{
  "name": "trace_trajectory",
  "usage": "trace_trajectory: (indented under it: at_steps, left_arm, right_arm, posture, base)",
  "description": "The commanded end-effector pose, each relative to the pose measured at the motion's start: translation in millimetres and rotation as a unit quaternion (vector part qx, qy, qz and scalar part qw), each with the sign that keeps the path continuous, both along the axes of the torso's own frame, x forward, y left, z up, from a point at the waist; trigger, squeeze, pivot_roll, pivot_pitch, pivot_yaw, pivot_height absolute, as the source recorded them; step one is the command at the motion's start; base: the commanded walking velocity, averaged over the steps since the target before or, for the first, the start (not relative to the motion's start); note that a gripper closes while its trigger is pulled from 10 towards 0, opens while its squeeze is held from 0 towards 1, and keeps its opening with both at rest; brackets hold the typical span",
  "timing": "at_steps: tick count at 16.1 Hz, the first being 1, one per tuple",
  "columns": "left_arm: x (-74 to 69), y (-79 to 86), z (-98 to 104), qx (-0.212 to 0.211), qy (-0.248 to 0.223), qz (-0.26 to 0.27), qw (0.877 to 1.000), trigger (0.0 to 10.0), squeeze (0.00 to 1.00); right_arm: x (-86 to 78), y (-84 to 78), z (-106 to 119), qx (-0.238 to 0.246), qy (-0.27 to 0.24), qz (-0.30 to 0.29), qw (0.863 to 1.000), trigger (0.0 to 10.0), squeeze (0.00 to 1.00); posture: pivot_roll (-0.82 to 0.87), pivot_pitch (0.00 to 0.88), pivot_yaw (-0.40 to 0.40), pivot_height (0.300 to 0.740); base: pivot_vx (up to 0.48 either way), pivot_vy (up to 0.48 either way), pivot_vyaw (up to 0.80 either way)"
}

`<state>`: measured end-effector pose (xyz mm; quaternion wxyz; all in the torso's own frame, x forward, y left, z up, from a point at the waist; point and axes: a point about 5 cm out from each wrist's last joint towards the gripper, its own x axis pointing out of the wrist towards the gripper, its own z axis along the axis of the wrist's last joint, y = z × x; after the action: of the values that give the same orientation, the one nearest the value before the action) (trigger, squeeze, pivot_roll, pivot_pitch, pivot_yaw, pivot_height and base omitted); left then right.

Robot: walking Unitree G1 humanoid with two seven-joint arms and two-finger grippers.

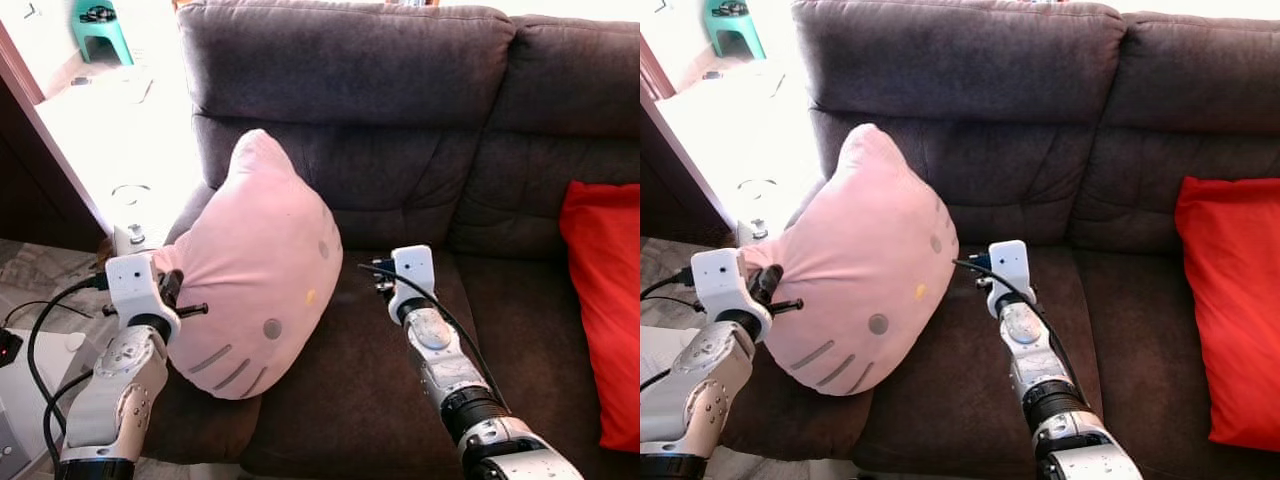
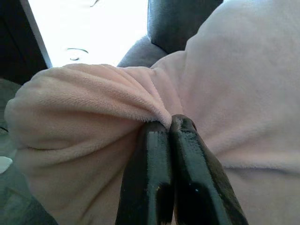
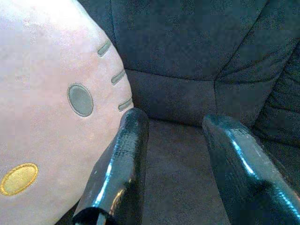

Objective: Move the pillow to the sofa from floor

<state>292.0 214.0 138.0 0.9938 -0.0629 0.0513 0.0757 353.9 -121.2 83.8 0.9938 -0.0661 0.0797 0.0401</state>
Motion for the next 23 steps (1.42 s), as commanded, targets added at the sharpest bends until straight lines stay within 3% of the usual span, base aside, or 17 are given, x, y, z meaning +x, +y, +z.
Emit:
trace_trajectory:
  at_steps: [1, 3, 4, 13, 14, 15, 19, 20, 22, 23]
  left_arm:
    - [-2.9, 7.9, -6, 0.005, 0.014, 0.026, 1.0, 10.0, 0.0]
    - [-3.6, 7.4, -8, 0.0, 0.016, 0.025, 1.0, 10.0, 0.0]
    - [-3.7, 7.5, -8, -0.007, 0.013, 0.025, 1.0, 10.0, 1.0]
    - [-2.7, 10.9, -7, -0.012, 0.006, 0.04, 0.999, 10.0, 1.0]
    - [-4.3, 10.8, -6, -0.017, 0.0, 0.036, 0.999, 10.0, 0.01]
    - [-8.1, 9.6, -2, -0.044, -0.022, 0.017, 0.999, 10.0, 0.0]
    - [-38.9, 8.2, -5, -0.089, -0.055, -0.037, 0.994, 10.0, 0.0]
    - [-45.2, 6.9, 0, -0.113, -0.074, -0.045, 0.99, 10.0, 1.0]
    - [-54.9, 7.9, -5, -0.141, -0.067, -0.053, 0.986, 10.0, 1.0]
    - [-58.7, 5.9, -10, -0.179, -0.066, -0.065, 0.979, 10.0, 1.0]
  right_arm:
    - [-2.2, -0.6, -3, 0.001, 0.004, -0.002, 1.0, 10.0, 0.0]
    - [-2.7, -0.9, -4, -0.001, 0.006, -0.002, 1.0, 10.0, 0.0]
    - [-2.7, -0.2, -4, -0.001, 0.006, -0.001, 1.0, 10.0, 0.0]
    - [-2.6, 0.7, -4, -0.001, 0.008, 0.001, 1.0, 10.0, 0.0]
    - [-2.5, 0.8, -4, -0.001, 0.008, 0.002, 1.0, 10.0, 0.0]
    - [-2.5, 0.7, -4, -0.001, 0.008, 0.001, 1.0, 10.0, 0.0]
    - [-3.8, -1.9, -5, -0.002, 0.008, -0.002, 1.0, 10.0, 0.0]
    - [-4.0, -2.4, -6, -0.002, 0.009, -0.002, 1.0, 10.0, 0.0]
    - [-4.8, -1.7, -7, -0.003, 0.011, -0.001, 1.0, 10.0, 0.0]
    - [-4.9, -1.4, -8, -0.004, 0.013, 0.001, 1.0, 10.0, 0.0]
  posture:
    - [0.19, 0.118, -0.025, 0.74]
    - [0.19, 0.12, -0.026, 0.74]
    - [0.19, 0.121, -0.027, 0.74]
    - [0.19, 0.125, -0.031, 0.74]
    - [0.19, 0.126, -0.031, 0.74]
    - [0.19, 0.127, -0.029, 0.74]
    - [0.19, 0.131, -0.027, 0.74]
    - [0.19, 0.133, -0.028, 0.74]
    - [0.19, 0.133, -0.028, 0.74]
    - [0.19, 0.133, -0.031, 0.74]
  base:
    - [0.0, 0.0, 0.0]
    - [0.0, 0.0, 0.0]
    - [0.0, 0.0, 0.0]
    - [0.0, 0.0, 0.0]
    - [0.0, 0.0, 0.0]
    - [0.0, 0.0, 0.0]
    - [0.0, 0.0, 0.0]
    - [0.0, 0.0, 0.0]
    - [0.0, 0.0, 0.0]
    - [0.0, 0.0, 0.0]
